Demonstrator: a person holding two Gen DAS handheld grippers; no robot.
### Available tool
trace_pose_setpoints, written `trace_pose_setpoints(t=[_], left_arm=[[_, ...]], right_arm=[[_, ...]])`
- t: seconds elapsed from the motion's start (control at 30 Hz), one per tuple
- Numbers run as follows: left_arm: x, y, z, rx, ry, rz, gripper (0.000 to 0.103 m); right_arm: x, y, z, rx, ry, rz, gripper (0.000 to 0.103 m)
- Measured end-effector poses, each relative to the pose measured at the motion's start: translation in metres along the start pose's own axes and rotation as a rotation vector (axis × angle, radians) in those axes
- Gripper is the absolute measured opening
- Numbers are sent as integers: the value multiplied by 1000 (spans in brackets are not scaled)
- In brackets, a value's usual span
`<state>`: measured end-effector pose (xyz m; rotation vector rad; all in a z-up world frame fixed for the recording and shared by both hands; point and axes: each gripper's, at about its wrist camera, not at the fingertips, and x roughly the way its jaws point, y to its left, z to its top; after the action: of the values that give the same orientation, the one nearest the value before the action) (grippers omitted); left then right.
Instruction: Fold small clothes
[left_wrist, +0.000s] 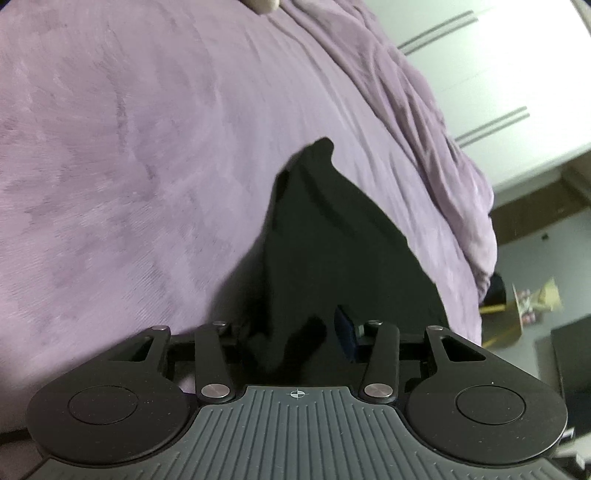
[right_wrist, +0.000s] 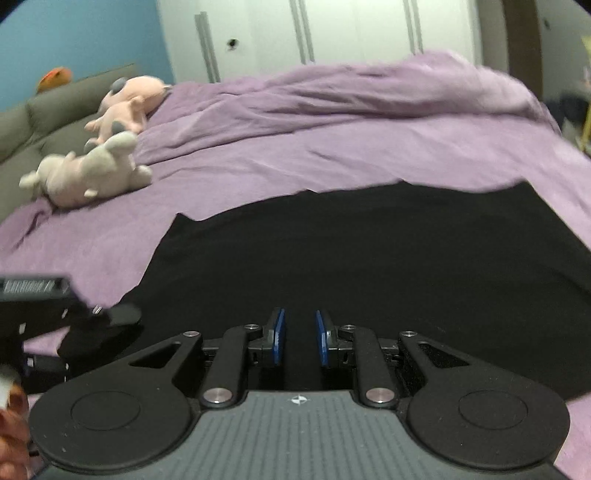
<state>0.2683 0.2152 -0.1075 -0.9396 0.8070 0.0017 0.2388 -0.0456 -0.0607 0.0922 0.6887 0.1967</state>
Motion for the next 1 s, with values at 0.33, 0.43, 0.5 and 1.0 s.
trace_pose_setpoints(t=[0.33,0.43,0.5,1.0], left_arm=[[11,6,8,-72,2,-12,15],[9,1,7,-36,-2,9,15],[9,-2,8,-21,1,27,15],[8,-125,-19,579,-44,354,14]], right_arm=[[10,22,-7,-181,6,-54,16],[3,15,-8,-141,-25,-75,16],[9,13,-14,-155,2,-54,17],[-44,-97,-3,235,-11,-63,16]])
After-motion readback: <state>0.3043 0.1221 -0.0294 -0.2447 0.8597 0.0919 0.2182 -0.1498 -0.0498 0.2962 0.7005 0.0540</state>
